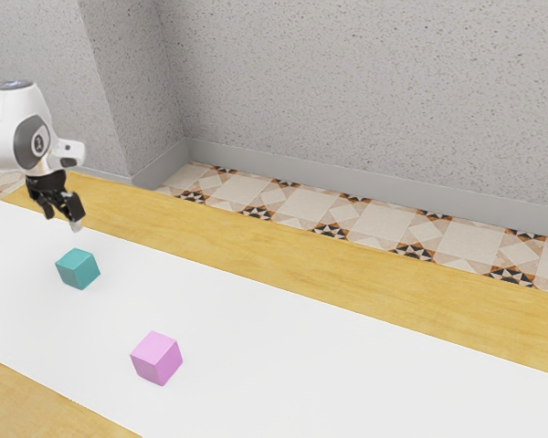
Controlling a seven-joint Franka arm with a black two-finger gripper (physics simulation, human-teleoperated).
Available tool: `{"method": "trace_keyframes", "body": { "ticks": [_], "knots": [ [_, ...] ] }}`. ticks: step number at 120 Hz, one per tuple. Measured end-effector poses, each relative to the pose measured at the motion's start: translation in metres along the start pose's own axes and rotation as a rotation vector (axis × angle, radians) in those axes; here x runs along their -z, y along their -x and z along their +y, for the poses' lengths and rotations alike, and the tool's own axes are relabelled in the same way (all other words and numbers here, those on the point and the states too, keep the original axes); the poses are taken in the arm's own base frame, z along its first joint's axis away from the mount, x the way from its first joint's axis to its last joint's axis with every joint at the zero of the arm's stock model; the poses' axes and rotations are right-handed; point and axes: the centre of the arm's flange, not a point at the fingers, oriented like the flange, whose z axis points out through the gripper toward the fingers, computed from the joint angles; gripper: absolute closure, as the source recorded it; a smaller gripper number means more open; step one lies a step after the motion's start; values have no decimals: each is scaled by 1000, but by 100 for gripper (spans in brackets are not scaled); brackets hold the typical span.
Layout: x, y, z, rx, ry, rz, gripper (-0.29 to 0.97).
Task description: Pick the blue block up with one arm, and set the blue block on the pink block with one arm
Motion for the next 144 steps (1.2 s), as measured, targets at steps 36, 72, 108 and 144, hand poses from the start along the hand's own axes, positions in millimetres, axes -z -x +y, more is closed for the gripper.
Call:
{"method": "trace_keyframes", "body": {
  "ticks": [36,72,108,144],
  "knots": [
    [-15,25,15,-32,3,12,0],
    [-32,39,25,-32,25,9,0],
    [-48,36,24,-25,21,26,0],
    [-55,37,28,-21,21,41,0]
  ]
}}
